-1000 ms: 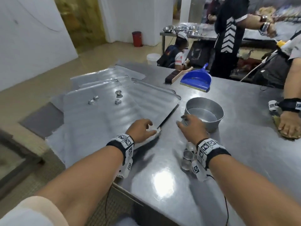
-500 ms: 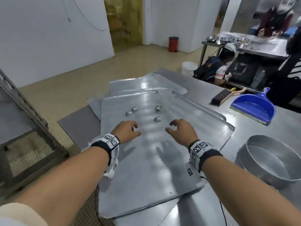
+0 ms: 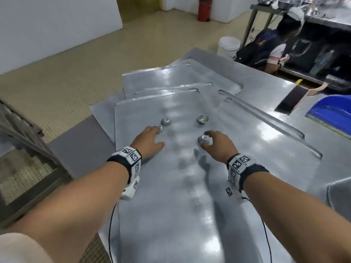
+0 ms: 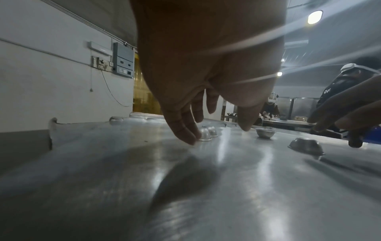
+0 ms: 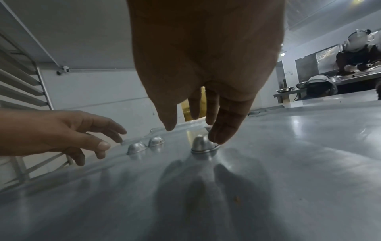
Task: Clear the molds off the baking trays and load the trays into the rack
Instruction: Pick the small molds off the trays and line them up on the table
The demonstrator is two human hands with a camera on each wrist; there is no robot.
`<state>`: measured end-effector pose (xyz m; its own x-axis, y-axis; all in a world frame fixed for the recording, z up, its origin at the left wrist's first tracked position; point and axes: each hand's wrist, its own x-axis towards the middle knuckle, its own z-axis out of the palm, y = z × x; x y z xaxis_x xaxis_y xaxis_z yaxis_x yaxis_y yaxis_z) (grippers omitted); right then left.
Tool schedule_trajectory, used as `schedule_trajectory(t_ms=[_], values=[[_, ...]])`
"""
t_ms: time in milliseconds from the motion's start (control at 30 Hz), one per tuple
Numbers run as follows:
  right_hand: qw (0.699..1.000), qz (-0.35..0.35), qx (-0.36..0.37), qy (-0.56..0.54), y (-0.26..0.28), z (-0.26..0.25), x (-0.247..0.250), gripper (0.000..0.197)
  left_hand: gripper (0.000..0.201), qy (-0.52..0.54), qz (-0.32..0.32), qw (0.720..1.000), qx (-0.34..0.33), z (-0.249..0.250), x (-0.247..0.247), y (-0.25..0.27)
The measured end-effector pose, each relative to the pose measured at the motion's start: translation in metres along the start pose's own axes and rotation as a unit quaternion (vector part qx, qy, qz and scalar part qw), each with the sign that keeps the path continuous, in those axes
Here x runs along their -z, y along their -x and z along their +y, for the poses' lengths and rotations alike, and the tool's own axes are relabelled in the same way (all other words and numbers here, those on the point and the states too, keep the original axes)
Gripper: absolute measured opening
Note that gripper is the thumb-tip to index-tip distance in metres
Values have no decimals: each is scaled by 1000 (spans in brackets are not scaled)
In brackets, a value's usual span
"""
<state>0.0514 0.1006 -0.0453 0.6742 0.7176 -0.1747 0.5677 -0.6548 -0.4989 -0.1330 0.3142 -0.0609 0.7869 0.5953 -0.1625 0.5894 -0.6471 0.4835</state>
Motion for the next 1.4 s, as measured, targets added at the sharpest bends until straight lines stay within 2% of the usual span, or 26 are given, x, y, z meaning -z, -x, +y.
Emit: schedule_trajectory(t_ms=[133,233,333,467,567,633,767,967,1067,1133,1200,1300,1400], values=[[999,-49,-9,18,-18,9,-16,63,73,-9,0,1000,1,-15,-12,-26],[999,-45,-17,23,-23,14,-25,60,74,-31,-19,999,5,-18,-14,-41],[1000,-18,-14,19,-23,18,-32,52,62,-53,-33,998,-2,-19,-15,-50],[1000,8,-9,28,-20,19,-36,30,28,-61,-3,998,-17,-17,-19,-51],[999,7,-11,44,-16,19,-35,36,23,-79,1,996,-34,-10,-20,-44],[998,-6,-10,57,-10,19,-34,37,14,-77,-11,996,-37,-8,-21,-34],[997,-22,-24,66,8,19,-34,25,18,-55,-26,998,-17,-4,-22,-6],[998,-28,-19,54,41,14,-36,32,24,-64,-39,997,-25,1,-19,41],[998,-41,-15,54,63,12,-38,41,26,-60,-45,997,-28,6,-21,65],[997,-53,-10,57,77,11,-40,46,37,-49,-53,997,-33,6,-23,79],[996,-59,-4,62,90,12,-43,41,46,-57,-72,995,-40,7,-24,94],[997,-59,4,55,108,12,-45,34,38,-64,-81,994,-36,12,-25,116],[998,-59,7,37,126,11,-43,36,33,-49,-69,996,-25,19,-24,138]])
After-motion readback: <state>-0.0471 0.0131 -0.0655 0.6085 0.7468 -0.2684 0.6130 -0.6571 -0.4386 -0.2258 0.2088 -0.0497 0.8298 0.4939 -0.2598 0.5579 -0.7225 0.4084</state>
